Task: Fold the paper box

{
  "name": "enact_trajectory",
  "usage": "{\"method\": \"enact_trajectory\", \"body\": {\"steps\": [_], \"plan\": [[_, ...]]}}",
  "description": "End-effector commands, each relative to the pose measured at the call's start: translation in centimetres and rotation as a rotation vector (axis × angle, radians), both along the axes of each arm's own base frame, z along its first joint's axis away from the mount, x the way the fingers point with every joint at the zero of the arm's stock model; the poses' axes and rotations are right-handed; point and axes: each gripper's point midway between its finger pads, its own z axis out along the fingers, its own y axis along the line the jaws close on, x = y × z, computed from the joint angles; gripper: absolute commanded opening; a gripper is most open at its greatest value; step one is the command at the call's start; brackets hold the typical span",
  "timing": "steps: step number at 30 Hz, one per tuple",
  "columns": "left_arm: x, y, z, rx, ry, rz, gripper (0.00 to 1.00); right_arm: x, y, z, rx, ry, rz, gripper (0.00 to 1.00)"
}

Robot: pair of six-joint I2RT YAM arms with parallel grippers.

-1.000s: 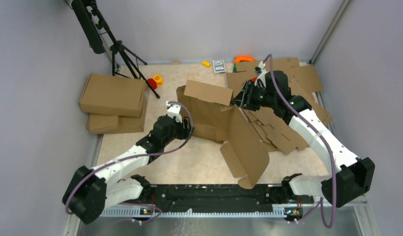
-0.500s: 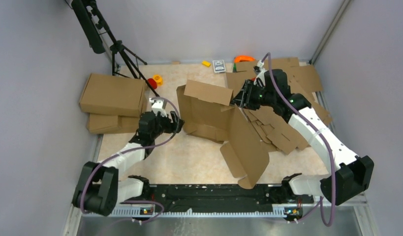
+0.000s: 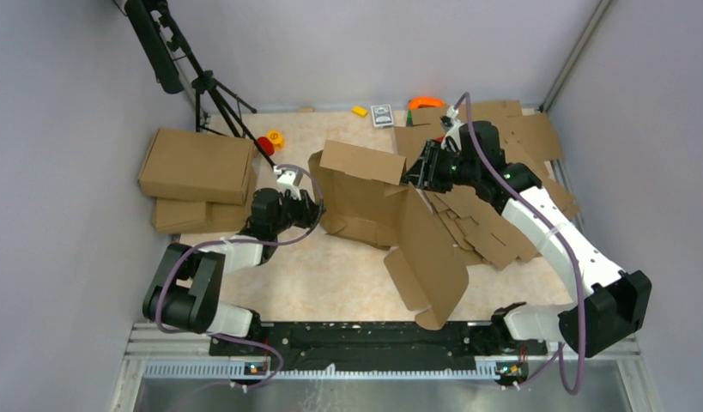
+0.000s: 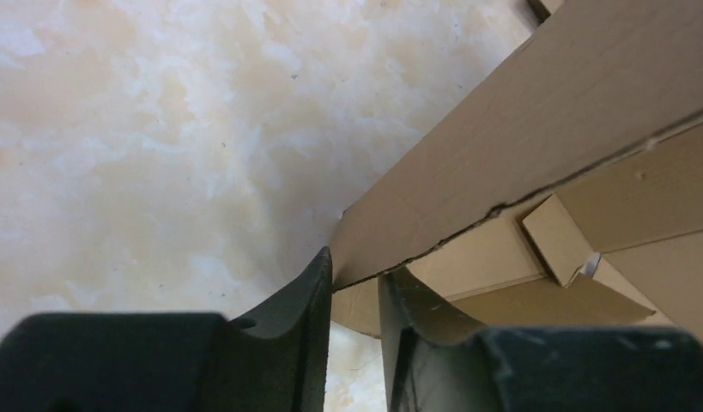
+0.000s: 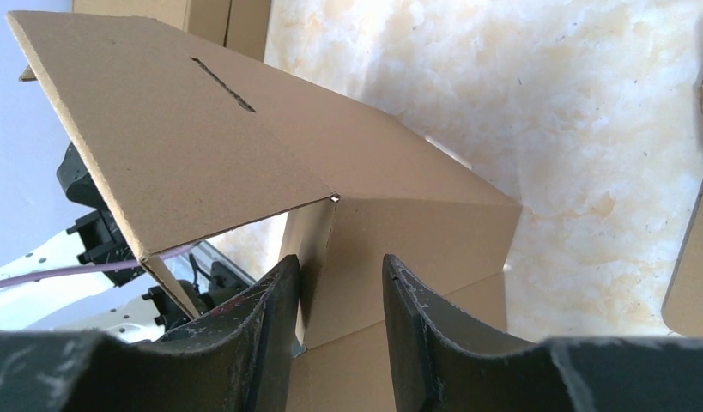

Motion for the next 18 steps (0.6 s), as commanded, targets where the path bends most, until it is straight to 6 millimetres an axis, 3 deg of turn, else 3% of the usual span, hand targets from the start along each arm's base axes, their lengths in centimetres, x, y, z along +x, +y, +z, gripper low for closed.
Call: {"method": "enact_trajectory", "body": {"steps": [1,7,13,18], "plan": [[1.0,-0.8,1.7,-0.032,-0.068,-0.035,0.24,0.3,0.8,1.4,0.008,-0.036,0.017,0.40],[0.2,-1.6,1.7,-0.072,-0.026,-0.005,0.16,0.2,1.3,1.2,0.018,-0.029,0.019,0.39],[-1.5,-3.7,1.4,-0.049,-0.039,0.027,0.13,0.3,1.6,1.1,0.042,-0.026,0.004,0.37],[-2.0,-3.4,0.3,-0.047,-0.030,0.048,0.06,0.6,1.1,1.3,0.044,-0.040,-0.042,0.35]]}}
